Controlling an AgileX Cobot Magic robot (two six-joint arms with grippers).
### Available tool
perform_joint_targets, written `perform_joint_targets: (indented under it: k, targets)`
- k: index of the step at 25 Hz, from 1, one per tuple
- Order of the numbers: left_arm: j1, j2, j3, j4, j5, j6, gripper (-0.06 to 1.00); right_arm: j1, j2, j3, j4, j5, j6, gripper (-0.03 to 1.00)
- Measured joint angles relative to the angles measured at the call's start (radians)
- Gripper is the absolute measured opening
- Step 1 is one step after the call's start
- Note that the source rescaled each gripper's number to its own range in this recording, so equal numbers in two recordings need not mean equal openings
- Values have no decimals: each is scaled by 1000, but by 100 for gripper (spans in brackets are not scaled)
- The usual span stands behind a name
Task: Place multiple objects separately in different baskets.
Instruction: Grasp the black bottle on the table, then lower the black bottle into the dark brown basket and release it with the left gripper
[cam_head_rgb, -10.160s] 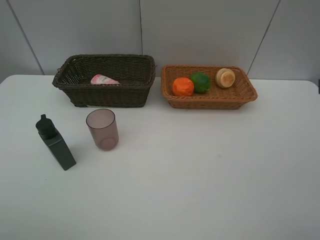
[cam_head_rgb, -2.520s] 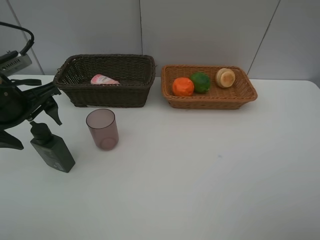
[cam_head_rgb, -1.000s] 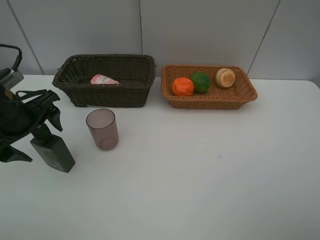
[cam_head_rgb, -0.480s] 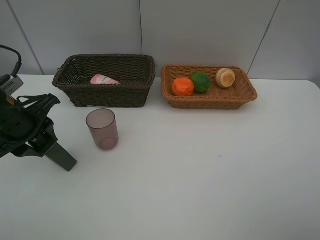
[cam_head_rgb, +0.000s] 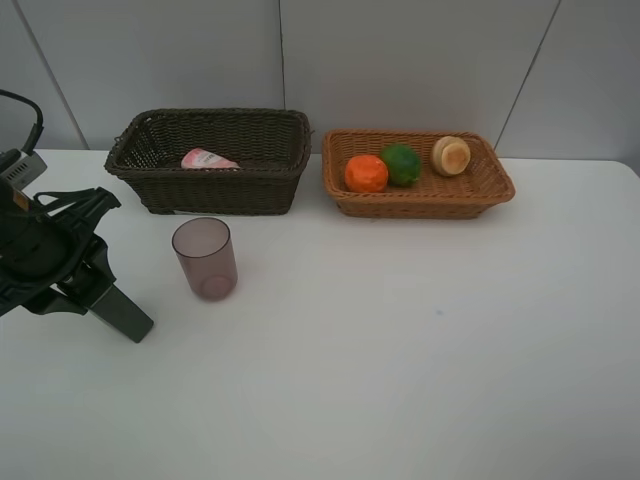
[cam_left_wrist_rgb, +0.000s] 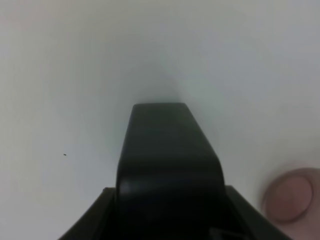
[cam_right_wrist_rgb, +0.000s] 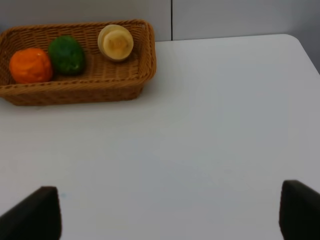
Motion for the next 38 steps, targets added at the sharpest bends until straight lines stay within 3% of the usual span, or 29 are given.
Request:
perform_joint_targets:
  k: [7,11,15,19,22,28,38]
  targets:
    - [0,0,0,0,2,4,49,0,0,0,0,0,0,88]
    - [0,-18,-25,18,105,41,49,0,0,0,0,0,0,88]
    - [0,-40,-144,111,293,166,49,0,0,0,0,0,0,88]
    - [0,-45,-322,226,479,358,49,0,0,0,0,0,0,88]
    - [0,-44,-443,275,548,498,49,0,0,0,0,0,0,88]
    - [0,44,-669,285,590,705,49,0,0,0,0,0,0,88]
    - [0,365,-1038,268,570,854,49,0,0,0,0,0,0,88]
